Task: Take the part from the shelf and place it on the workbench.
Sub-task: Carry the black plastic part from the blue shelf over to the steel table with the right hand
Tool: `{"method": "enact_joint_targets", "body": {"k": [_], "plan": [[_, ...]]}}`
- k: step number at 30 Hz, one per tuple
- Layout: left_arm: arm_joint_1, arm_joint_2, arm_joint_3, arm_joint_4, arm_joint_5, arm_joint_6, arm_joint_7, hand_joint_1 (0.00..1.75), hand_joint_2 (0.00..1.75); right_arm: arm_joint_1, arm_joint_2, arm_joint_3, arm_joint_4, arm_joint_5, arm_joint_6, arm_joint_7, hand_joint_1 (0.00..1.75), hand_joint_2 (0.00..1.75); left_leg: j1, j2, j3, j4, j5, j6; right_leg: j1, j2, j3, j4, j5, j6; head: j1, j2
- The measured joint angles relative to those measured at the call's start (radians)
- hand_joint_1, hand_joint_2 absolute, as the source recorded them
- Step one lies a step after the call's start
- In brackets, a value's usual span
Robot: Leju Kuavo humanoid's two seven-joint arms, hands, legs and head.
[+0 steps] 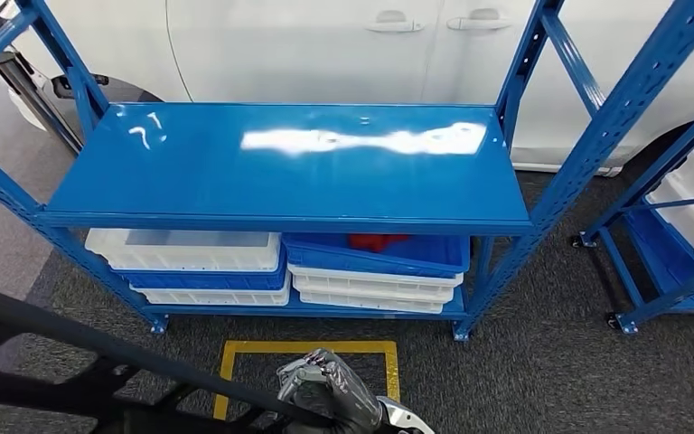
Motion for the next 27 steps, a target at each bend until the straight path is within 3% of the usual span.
{"method": "enact_joint_targets", "body": {"k": [1, 2, 5, 6, 7, 8, 9, 10, 12, 14, 16, 17, 18, 20, 21, 22, 23, 24, 25, 27], "plan": [[0.001, 0.0, 0.0, 0.0, 0.0, 0.0, -0.001, 0.0, 1.75, 0.0, 0.001, 0.0, 0.0, 0.0, 0.0, 0.0, 1.69, 1.75, 0.002, -0.001, -0.006, 0.006, -0.009, -0.005, 0.0, -0.002, -0.009, -0.002, 0.011, -0.009, 0.0, 0.0], [0.002, 0.0, 0.0, 0.0, 0.001, 0.001, -0.003, 0.0, 1.75, 0.001, 0.001, 0.0, 0.0, 0.0, 0.0, -0.001, 1.69, 1.75, 0.004, -0.001, -0.017, 0.027, -0.038, -0.01, -0.001, -0.004, -0.02, -0.004, 0.023, -0.019, 0.0, 0.0], [0.002, 0.0, 0.0, 0.0, 0.001, 0.001, -0.009, 0.0, 1.75, 0.006, 0.0, -0.001, 0.001, 0.0, 0.0, -0.005, 1.69, 1.75, 0.006, -0.002, -0.057, 0.19, -0.186, -0.018, 0.003, -0.007, -0.063, -0.005, 0.059, -0.033, 0.0, 0.0], [0.002, 0.0, 0.0, 0.0, 0.001, 0.001, -0.01, 0.0, 1.75, 0.008, 0.0, -0.001, 0.002, 0.0, -0.001, -0.007, 1.69, 1.75, 0.006, -0.002, -0.062, 0.248, -0.21, -0.019, 0.006, -0.007, -0.079, -0.004, 0.071, -0.034, 0.0, 0.0], [0.001, 0.0, 0.0, 0.0, 0.001, 0.001, -0.011, 0.0, 1.75, 0.01, -0.001, -0.002, 0.003, 0.0, -0.001, -0.008, 1.69, 1.75, 0.006, -0.002, -0.056, 0.283, -0.21, -0.019, 0.009, -0.007, -0.095, -0.002, 0.083, -0.034, 0.0, 0.0], [0.002, 0.0, 0.0, 0.0, 0.001, 0.0, -0.011, 0.0, 1.75, 0.012, -0.002, -0.003, 0.004, 0.001, -0.002, -0.01, 1.69, 1.75, 0.006, -0.002, -0.034, 0.286, -0.19, -0.017, 0.011, -0.007, -0.111, -0.001, 0.094, -0.033, 0.0, 0.0], [0.003, 0.001, 0.0, 0.0, 0.001, 0.0, -0.011, 0.0, 1.75, 0.013, -0.003, -0.004, 0.005, 0.001, -0.002, -0.011, 1.69, 1.75, 0.005, -0.002, 0.004, 0.253, -0.162, -0.013, 0.013, -0.006, -0.124, 0.001, 0.105, -0.032, 0.0, 0.0], [0.003, 0.001, 0.0, 0.0, 0.0, 0.0, -0.011, 0.0, 1.75, 0.015, -0.003, -0.005, 0.005, 0.001, -0.003, -0.011, 1.69, 1.75, 0.004, -0.003, 0.057, 0.189, -0.144, -0.006, 0.014, -0.006, -0.136, 0.003, 0.114, -0.03, 0.0, 0.0], [0.001, 0.001, 0.0, -0.001, 0.0, 0.0, -0.011, 0.0, 1.75, 0.016, -0.003, -0.007, 0.005, 0.001, -0.003, -0.014, 1.69, 1.75, -0.001, -0.003, 0.159, 0.042, -0.15, 0.006, 0.018, -0.006, -0.151, 0.008, 0.132, -0.022, 0.0, 0.0], [0.0, 0.001, 0.0, -0.001, -0.001, -0.001, -0.011, 0.0, 1.75, 0.018, -0.003, -0.008, 0.005, 0.002, -0.003, -0.016, 1.69, 1.75, -0.009, -0.003, 0.195, -0.027, -0.166, 0.016, 0.017, -0.007, -0.157, 0.008, 0.149, -0.01, 0.0, 0.0], [0.003, 0.001, 0.0, -0.001, -0.001, -0.001, -0.011, 0.0, 1.75, 0.02, -0.005, -0.01, 0.005, 0.003, -0.003, -0.017, 1.69, 1.75, -0.008, 0.0, 0.18, -0.031, -0.15, 0.027, 0.014, -0.006, -0.163, 0.01, 0.153, 0.003, 0.0, 0.0], [0.003, 0.001, 0.0, -0.001, -0.002, -0.002, -0.011, 0.0, 1.75, 0.022, -0.006, -0.01, 0.005, 0.004, -0.003, -0.017, 1.69, 1.75, -0.006, 0.002, 0.17, -0.032, -0.138, 0.035, 0.012, -0.005, -0.173, 0.027, 0.129, 0.009, 0.0, 0.0], [0.002, 0.0, 0.0, -0.001, -0.002, -0.002, -0.011, 0.0, 1.75, 0.024, -0.008, -0.011, 0.005, 0.004, -0.004, -0.017, 1.69, 1.75, -0.003, 0.004, 0.157, -0.034, -0.125, 0.041, 0.011, -0.003, -0.187, 0.063, 0.087, 0.015, 0.0, 0.0], [0.001, 0.0, 0.0, -0.001, -0.002, -0.002, -0.011, 0.0, 1.75, 0.027, -0.011, -0.011, 0.005, 0.004, -0.004, -0.017, 1.69, 1.75, -0.004, 0.006, 0.127, -0.033, -0.1, 0.047, 0.006, -0.002, -0.221, 0.186, -0.019, 0.023, 0.0, 0.0], [0.002, 0.0, 0.0, -0.001, -0.003, -0.002, -0.011, 0.0, 1.75, 0.029, -0.013, -0.011, 0.005, 0.004, -0.004, -0.017, 1.69, 1.75, -0.004, 0.006, 0.112, -0.032, -0.089, 0.047, 0.004, -0.002, -0.233, 0.249, -0.048, 0.027, 0.0, 0.0], [0.003, 0.0, 0.0, -0.001, -0.003, -0.002, -0.011, 0.0, 1.75, 0.031, -0.014, -0.011, 0.005, 0.004, -0.005, -0.018, 1.69, 1.75, -0.004, 0.006, 0.096, -0.029, -0.078, 0.046, 0.002, -0.002, -0.234, 0.292, -0.052, 0.03, 0.0, 0.0], [0.003, 0.0, 0.0, -0.001, -0.003, -0.002, -0.011, 0.0, 1.75, 0.032, -0.015, -0.011, 0.005, 0.004, -0.006, -0.018, 1.69, 1.75, -0.004, 0.006, 0.079, -0.025, -0.067, 0.044, 0.0, -0.003, -0.219, 0.301, -0.032, 0.031, 0.0, 0.0], [0.003, -0.001, 0.0, -0.001, -0.004, -0.002, -0.011, 0.0, 1.75, 0.033, -0.016, -0.011, 0.005, 0.004, -0.006, -0.018, 1.69, 1.75, -0.004, 0.006, 0.062, -0.02, -0.058, 0.041, -0.002, -0.003, -0.185, 0.273, -0.003, 0.031, 0.0, 0.0], [0.003, -0.002, 0.0, -0.001, -0.004, -0.002, -0.01, 0.0, 1.75, 0.034, -0.016, -0.011, 0.005, 0.004, -0.007, -0.018, 1.69, 1.75, -0.003, 0.006, 0.048, -0.014, -0.051, 0.038, -0.003, -0.003, -0.135, 0.213, 0.021, 0.029, 0.0, 0.0], [0.003, -0.003, -0.001, -0.001, -0.005, -0.002, -0.01, 0.0, 1.75, 0.034, -0.016, -0.011, 0.005, 0.004, -0.009, -0.019, 1.69, 1.75, -0.005, 0.005, 0.026, -0.004, -0.037, 0.029, 0.001, -0.003, -0.033, 0.066, 0.02, 0.019, 0.0, 0.0]]}}
